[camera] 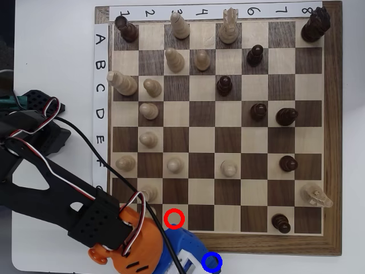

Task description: Move the piece to destination

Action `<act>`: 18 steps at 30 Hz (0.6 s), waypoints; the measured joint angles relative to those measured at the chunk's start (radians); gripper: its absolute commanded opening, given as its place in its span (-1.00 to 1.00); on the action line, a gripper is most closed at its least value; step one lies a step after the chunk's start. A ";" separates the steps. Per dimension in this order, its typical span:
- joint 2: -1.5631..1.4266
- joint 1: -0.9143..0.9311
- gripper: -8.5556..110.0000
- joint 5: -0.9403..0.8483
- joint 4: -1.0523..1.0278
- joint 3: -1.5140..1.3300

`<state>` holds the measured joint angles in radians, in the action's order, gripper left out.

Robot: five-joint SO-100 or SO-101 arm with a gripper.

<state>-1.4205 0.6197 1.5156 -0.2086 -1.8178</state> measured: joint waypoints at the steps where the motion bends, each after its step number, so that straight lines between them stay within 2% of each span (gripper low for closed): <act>1: -0.003 0.000 -0.12 -0.006 0.002 0.000; 9: -0.232 0.000 -0.18 -0.117 -0.020 -0.100; 18: -0.649 0.000 -0.16 -0.296 -0.198 -0.224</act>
<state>-2.0693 0.6197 1.2195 -0.4065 -2.0417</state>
